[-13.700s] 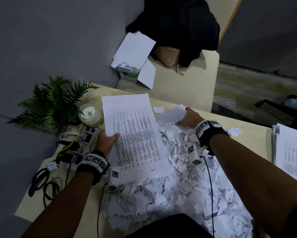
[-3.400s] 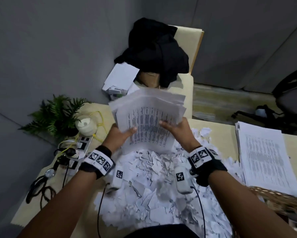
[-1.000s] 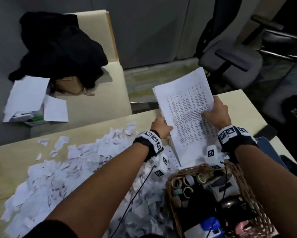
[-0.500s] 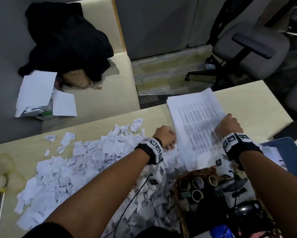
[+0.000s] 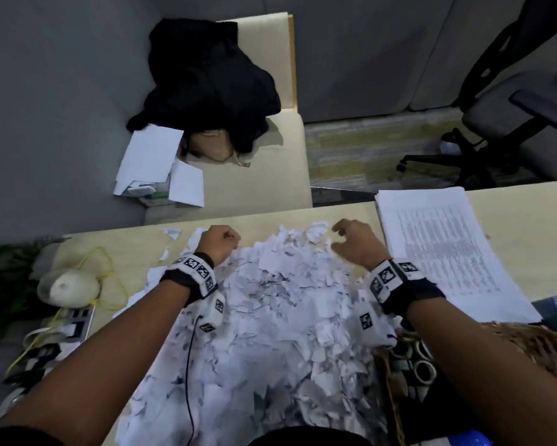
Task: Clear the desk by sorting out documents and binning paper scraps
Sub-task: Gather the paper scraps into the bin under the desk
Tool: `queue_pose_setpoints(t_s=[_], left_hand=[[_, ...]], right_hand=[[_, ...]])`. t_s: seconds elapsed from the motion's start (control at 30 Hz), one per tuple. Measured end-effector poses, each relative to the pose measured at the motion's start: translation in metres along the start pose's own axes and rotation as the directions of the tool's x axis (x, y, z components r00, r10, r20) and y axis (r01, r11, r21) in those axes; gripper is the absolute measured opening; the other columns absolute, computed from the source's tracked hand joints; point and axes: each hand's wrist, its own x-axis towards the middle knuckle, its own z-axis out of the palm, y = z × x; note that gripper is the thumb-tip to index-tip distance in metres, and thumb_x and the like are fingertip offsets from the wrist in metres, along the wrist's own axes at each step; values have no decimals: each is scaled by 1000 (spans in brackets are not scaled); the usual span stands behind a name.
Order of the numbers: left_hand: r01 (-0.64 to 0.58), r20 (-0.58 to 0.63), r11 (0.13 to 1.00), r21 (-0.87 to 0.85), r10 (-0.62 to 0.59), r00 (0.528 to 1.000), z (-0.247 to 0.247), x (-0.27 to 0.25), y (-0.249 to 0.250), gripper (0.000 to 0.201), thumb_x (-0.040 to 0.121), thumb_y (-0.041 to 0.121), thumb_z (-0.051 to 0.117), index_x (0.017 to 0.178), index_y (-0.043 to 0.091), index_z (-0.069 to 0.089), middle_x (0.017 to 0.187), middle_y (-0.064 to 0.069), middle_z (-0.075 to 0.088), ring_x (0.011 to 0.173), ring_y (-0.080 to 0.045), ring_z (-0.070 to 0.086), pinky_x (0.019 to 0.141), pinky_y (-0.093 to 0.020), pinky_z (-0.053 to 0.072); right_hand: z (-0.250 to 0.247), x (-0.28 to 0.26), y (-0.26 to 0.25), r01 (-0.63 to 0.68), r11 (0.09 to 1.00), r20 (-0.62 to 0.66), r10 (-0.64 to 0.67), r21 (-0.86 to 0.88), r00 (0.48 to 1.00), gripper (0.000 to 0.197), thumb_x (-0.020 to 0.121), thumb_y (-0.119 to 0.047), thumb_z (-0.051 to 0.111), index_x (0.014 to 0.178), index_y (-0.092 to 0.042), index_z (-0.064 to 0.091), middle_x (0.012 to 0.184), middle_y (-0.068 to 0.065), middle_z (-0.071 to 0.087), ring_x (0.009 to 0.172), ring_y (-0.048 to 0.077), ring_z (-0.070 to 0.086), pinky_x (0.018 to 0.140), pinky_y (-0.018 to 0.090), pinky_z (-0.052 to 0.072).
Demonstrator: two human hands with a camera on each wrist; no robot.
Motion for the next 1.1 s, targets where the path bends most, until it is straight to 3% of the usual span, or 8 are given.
queue_pose_setpoints(t_s=[0.17,0.33,0.43,0.57,0.67,0.77,0.93,1.1], left_hand=[[4,167,960,279,-52,985,-24,-6,-57,21,89,12,51,90,3,70,99,-13,71,94,-30,64,78,-31,48],[-48,307,957,287,-44,951,-18,-22,-91,30,91,16,56,120,11,61,121,-8,61,108,-25,57,85,-26,43],[-60,277,972,228,-6,961,-15,-26,-104,33,96,17,47,128,15,57,127,-8,59,109,-26,58,89,-28,45],[-38,277,994,103,8,961,-13,-28,-105,32,99,16,43,126,10,58,126,-12,61,109,-28,60,88,-28,46],[-34,279,998,59,16,960,-15,-27,-107,27,98,19,48,103,3,68,105,-15,68,96,-32,64,80,-34,49],[-72,303,997,28,60,951,-19,-32,-110,24,96,25,51,91,7,66,91,-9,67,83,-25,63,71,-29,47],[-189,325,982,3,178,929,-23,-43,-119,23,97,17,52,110,2,65,116,-11,63,109,-24,59,91,-28,45],[-209,308,978,-13,202,930,-27,-43,-125,23,97,7,50,109,-5,65,120,-17,63,106,-33,62,92,-36,48]], right_hand=[[56,-8,-59,124,990,185,-109,-73,977,41,87,-18,64,127,-12,58,129,11,58,119,27,52,96,32,43],[91,-13,-91,154,981,245,-122,-116,962,39,87,-19,64,125,-14,58,126,11,54,116,26,51,93,33,43],[108,-16,-103,165,972,227,-125,-165,966,34,87,-17,61,121,-15,62,122,11,53,114,28,52,92,31,43],[122,-20,-113,198,953,180,-158,-231,971,33,84,-12,58,116,-14,66,119,12,54,114,30,52,94,31,43],[125,-11,-127,221,952,134,-195,-212,972,35,84,-7,55,117,-10,65,126,11,53,119,28,49,99,32,41],[128,13,-141,255,950,186,-222,-182,957,39,85,-4,50,123,-6,59,133,14,50,125,30,48,101,35,42],[142,51,-153,248,919,324,-144,-307,935,56,94,-9,48,146,4,30,151,20,35,139,31,35,112,36,29],[149,68,-149,270,808,290,-129,-524,948,41,91,-23,55,129,-9,49,124,15,56,117,35,51,92,42,43]])
